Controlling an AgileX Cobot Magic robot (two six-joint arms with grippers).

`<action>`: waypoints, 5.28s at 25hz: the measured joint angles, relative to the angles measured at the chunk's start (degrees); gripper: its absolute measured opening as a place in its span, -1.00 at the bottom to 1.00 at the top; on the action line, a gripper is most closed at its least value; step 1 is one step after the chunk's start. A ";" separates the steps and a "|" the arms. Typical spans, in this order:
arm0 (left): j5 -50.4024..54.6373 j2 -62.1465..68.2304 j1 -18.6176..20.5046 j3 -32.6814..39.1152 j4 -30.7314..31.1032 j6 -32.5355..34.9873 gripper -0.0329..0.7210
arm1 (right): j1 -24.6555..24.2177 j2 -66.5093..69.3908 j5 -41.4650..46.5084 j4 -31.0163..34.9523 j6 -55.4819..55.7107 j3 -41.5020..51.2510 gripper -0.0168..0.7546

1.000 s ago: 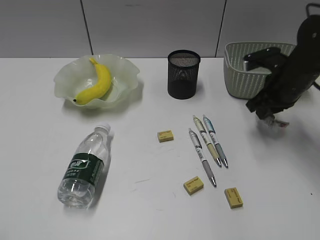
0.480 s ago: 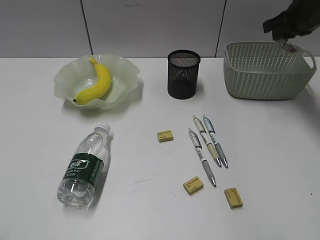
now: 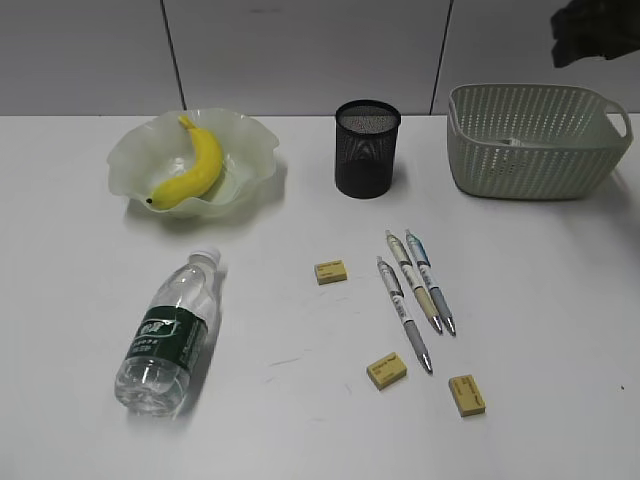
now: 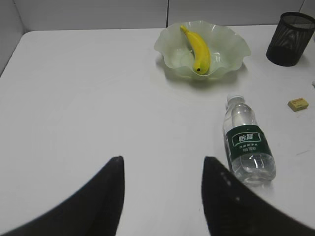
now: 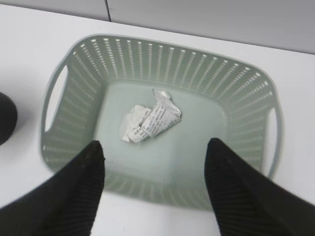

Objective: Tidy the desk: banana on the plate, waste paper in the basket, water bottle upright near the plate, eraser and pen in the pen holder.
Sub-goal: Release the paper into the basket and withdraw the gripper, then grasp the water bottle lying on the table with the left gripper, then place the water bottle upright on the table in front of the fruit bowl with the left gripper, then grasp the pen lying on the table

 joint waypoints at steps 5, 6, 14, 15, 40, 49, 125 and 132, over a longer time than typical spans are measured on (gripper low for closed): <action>0.00 0.00 0.00 0.00 0.00 -0.05 0.10 | 0.12 -24.63 -1.55 -0.66 -0.79 23.98 0.25; 0.00 0.00 0.00 0.00 0.00 -0.05 0.10 | 0.12 -29.72 -0.98 -1.00 -0.79 29.54 0.25; -0.05 0.00 0.00 0.00 0.00 -0.05 0.09 | 0.12 -77.41 13.83 -1.67 1.58 58.08 0.25; -0.05 0.00 0.00 0.00 0.00 -0.05 0.08 | 0.12 -82.57 15.94 -1.67 1.70 59.19 0.25; -21.91 57.66 -1.08 -7.60 -23.68 20.79 0.03 | 0.12 -109.04 24.92 -4.38 7.84 61.49 0.09; -25.02 91.82 -9.34 -26.71 -24.30 20.84 0.27 | 0.12 -109.04 24.92 -4.45 7.84 61.49 0.09; -54.63 55.14 -8.91 2.97 -8.31 9.17 0.06 | 0.12 -109.04 24.76 -4.47 7.88 61.49 -0.02; -9.68 32.90 -8.81 -2.04 -7.00 8.04 -0.10 | 0.12 -109.04 24.76 -4.47 7.88 61.49 -0.02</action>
